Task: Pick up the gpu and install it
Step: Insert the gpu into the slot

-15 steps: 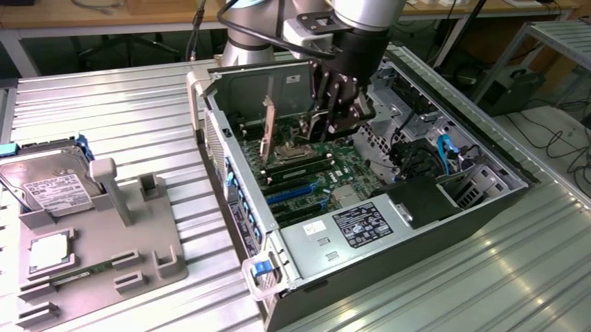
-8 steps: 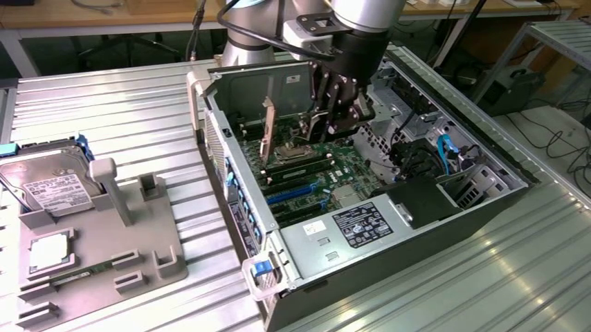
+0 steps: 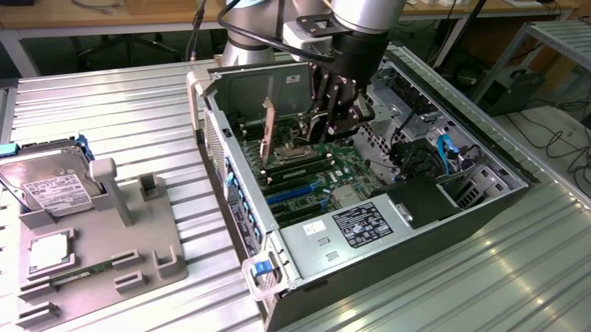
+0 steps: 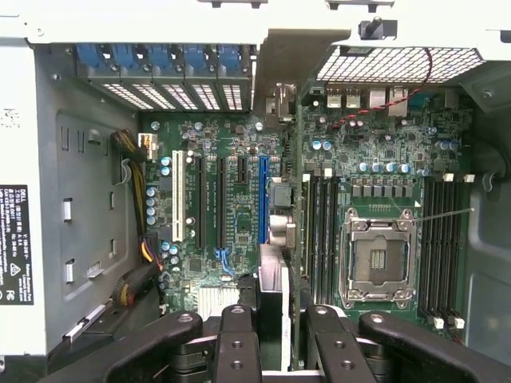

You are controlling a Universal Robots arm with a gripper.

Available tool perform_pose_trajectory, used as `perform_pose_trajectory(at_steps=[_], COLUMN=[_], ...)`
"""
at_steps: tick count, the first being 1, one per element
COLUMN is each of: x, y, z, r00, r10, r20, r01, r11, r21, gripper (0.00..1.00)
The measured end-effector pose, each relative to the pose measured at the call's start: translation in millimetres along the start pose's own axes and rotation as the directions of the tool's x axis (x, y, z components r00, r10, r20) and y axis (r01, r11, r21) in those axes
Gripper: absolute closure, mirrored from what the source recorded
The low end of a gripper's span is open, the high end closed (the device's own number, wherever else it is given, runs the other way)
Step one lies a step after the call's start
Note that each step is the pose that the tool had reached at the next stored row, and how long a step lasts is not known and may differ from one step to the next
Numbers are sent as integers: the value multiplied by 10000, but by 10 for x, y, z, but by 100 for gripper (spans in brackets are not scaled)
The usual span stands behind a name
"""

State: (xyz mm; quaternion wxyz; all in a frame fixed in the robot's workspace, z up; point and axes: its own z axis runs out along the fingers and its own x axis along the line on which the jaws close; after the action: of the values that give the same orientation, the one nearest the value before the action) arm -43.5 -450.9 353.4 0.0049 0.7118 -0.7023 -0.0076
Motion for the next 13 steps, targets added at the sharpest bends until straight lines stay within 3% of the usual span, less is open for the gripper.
perform_pose_trajectory(at_steps=[13], x=[0], y=[-1], z=[28], r00=[10000], r10=[0], r20=[0], r01=[0], r11=[10000], r21=[0], gripper=[72])
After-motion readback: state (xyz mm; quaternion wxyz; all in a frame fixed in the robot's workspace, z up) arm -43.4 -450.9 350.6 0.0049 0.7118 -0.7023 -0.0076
